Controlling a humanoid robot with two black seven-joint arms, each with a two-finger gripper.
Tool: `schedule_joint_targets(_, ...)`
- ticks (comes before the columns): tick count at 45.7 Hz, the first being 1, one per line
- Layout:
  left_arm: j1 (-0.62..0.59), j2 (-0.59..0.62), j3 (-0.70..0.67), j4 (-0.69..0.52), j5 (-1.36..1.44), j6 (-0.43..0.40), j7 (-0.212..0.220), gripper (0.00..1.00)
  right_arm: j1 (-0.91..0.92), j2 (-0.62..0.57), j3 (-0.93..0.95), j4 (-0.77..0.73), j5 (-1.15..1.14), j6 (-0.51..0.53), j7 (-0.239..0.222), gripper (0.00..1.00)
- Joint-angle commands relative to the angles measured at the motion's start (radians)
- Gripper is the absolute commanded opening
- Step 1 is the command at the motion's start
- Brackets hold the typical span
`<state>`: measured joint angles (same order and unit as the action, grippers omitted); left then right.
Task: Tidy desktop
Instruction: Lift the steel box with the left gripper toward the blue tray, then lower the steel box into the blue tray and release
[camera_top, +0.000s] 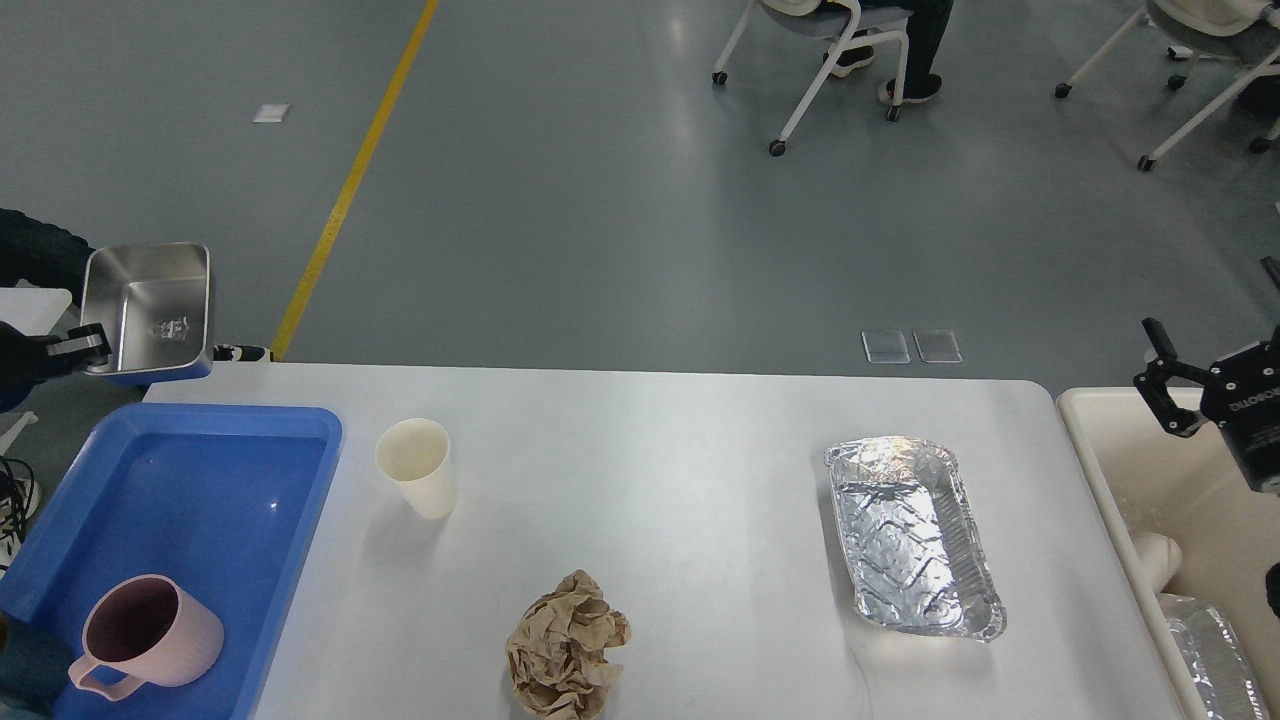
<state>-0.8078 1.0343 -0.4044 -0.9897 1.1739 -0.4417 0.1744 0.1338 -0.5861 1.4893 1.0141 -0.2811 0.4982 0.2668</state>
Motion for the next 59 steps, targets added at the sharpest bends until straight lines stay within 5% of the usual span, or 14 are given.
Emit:
schedule_joint_targets(1, 0.087, -0.01, 0.004, 0.026, 0.003, 0.005, -0.032, 0.02, 0.0, 0.0, 0.0, 0.0, 0.0, 0.0, 0.0, 1.0)
schedule_joint_targets(21, 0.202, -0.126, 0.007, 0.149, 0.015, 0.041, -0.035, 0.05, 0.0, 0.0, 0.0, 0.0, -0.001, -0.001, 0.0, 1.0)
schedule_joint_targets(25, 0.2, -0.14, 0.007, 0.151, 0.01, 0.049, -0.036, 0.21, -0.002, 0.0, 0.0, 0.0, -0.001, -0.001, 0.0, 1.0)
schedule_joint_targets(26, 0.2, -0.142, 0.006, 0.151, 0.007, 0.051, -0.036, 0.34, -0.002, 0.0, 0.0, 0.0, 0.0, -0.001, 0.0, 1.0)
schedule_joint_targets(27, 0.2, -0.146, 0.006, 0.149, 0.006, 0.051, -0.036, 0.57, -0.002, 0.0, 0.0, 0.0, 0.0, -0.001, 0.0, 1.0)
schedule_joint_targets(29, 0.2, -0.16, 0.006, 0.149, 0.004, 0.06, -0.036, 0.75, -0.003, 0.0, 0.0, 0.0, 0.0, -0.001, 0.0, 1.0)
schedule_joint_targets(46, 0.17, -0.165, -0.034, 0.143, -0.062, 0.051, -0.072, 0.97, -0.01, -0.004, 0.003, 0.001, 0.0, -0.001, 0.0, 1.0)
schedule_joint_targets(59, 0.096, -0.194, -0.252, 0.132, -0.483, 0.024, -0.09, 0.97, -0.01, -0.004, 0.0, 0.001, 0.0, -0.001, 0.0, 1.0)
